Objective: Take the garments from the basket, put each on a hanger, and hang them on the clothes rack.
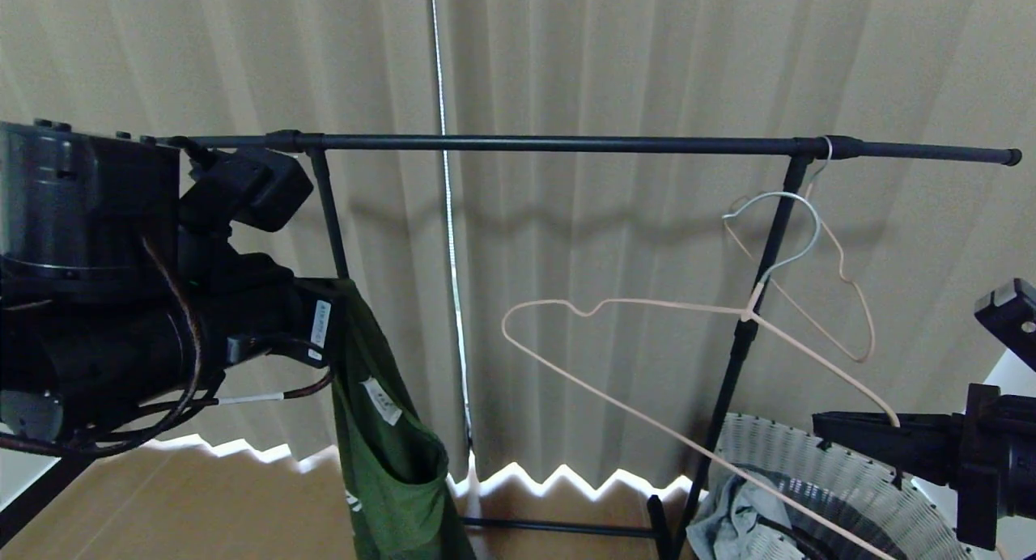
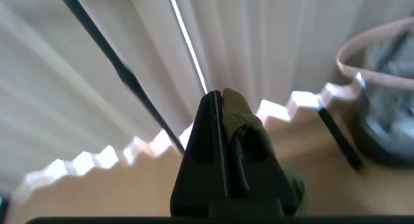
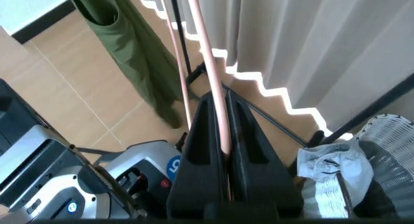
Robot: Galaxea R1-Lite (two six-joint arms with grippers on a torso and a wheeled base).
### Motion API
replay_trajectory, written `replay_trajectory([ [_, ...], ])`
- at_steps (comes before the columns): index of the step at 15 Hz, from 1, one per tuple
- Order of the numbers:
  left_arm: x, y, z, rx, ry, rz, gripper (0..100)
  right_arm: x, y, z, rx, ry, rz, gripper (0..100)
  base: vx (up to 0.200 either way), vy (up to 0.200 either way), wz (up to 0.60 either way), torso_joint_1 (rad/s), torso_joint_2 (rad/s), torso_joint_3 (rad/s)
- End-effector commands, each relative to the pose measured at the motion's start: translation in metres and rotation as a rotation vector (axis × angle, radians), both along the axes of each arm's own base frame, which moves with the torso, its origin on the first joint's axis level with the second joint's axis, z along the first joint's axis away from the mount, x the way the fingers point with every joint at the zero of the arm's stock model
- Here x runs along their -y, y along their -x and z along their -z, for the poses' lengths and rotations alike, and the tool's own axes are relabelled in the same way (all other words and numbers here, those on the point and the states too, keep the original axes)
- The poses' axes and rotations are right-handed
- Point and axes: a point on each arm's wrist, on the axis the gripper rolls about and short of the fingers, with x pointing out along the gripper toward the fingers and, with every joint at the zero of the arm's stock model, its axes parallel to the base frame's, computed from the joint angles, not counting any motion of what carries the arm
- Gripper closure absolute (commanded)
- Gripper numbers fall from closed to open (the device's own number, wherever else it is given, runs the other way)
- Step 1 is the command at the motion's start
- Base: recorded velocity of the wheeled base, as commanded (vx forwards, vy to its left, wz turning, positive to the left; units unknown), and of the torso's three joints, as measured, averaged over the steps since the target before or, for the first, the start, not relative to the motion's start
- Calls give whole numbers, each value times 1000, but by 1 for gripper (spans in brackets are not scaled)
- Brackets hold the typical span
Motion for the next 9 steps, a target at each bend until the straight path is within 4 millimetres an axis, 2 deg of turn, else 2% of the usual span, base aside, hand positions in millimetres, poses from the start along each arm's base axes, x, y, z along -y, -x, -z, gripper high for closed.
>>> replay_trajectory([
  [1, 1, -1, -11, -55, 44, -21, 100, -9, 1, 1, -2, 22, -26, 100, 0, 0, 0, 0, 0, 0],
  [3, 6, -8, -13, -45, 104, -38, 100, -11, 0, 0, -3, -1, -18, 100, 0, 0, 0, 0, 0, 0],
  [6, 21, -34, -12, 10, 177, -57, 100, -22, 0, -4, -13, -76, -45, 100, 0, 0, 0, 0, 0, 0],
  [9, 31, -48, -11, 34, 179, -75, 100, -31, 3, -4, -21, -88, -94, 100, 0, 0, 0, 0, 0, 0],
])
